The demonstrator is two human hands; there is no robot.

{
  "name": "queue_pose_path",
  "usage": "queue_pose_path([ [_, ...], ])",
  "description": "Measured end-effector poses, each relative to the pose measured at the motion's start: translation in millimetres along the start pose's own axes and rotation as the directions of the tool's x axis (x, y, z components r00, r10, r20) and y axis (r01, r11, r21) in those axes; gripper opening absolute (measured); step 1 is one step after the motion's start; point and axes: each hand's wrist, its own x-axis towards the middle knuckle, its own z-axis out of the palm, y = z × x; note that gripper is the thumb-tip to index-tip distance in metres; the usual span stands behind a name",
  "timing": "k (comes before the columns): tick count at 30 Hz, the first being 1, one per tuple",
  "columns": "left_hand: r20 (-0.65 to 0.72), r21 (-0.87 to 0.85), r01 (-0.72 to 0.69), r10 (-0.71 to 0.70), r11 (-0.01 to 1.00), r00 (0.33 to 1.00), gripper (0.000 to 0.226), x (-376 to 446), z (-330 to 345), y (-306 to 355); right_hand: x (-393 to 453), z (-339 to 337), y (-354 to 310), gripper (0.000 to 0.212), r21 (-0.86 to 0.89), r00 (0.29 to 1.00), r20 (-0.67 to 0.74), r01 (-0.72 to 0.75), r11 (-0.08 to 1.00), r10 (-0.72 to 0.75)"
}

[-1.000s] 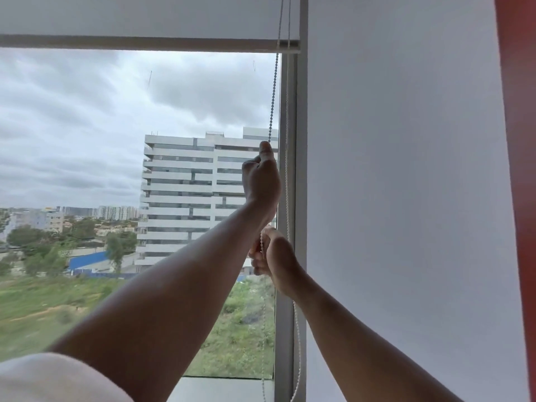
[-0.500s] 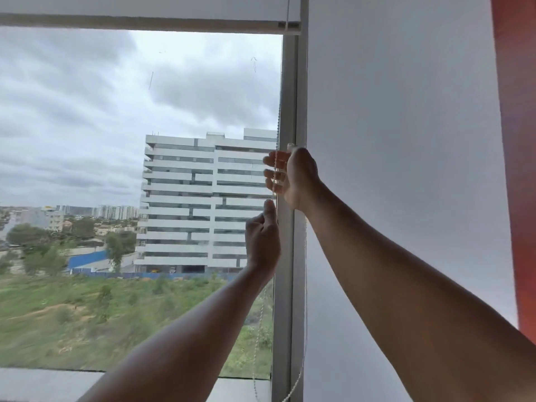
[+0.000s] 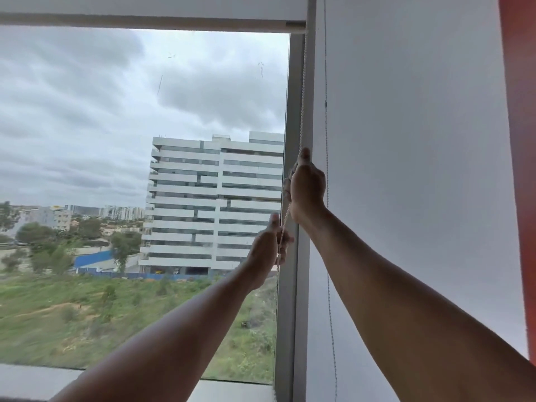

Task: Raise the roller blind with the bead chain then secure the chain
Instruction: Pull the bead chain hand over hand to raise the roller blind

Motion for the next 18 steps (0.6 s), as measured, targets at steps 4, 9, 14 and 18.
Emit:
queue_pose_path([
  [4,-0.144,-0.032,-0.008,0.004,0.999,0.99,0.066,15.5,-6.3,18.4,-16.4,5.2,4.9,0.055,-0.092,0.996,0.019,0.086,0.992,-0.084],
  [9,-0.161,-0.086,-0.071,0.057,0.994,0.985,0.064,28.1,-12.5,64.7,-42.8,-10.2,48.2,0.049,-0.115,0.997,0.06,0.059,0.992,-0.052],
  [14,-0.174,-0.077,-0.016,0.003,0.997,0.985,0.047,38.8,2.2,97.1,-65.9,-18.1,80.8,0.052,0.005,0.994,0.106,-0.024,1.0,0.023],
  [18,-0.172,-0.255,0.0,-0.045,0.967,0.984,0.044,43.4,11.3,105.0,-70.1,-14.2,75.8,0.054,0.013,0.99,0.133,-0.039,0.999,0.037],
])
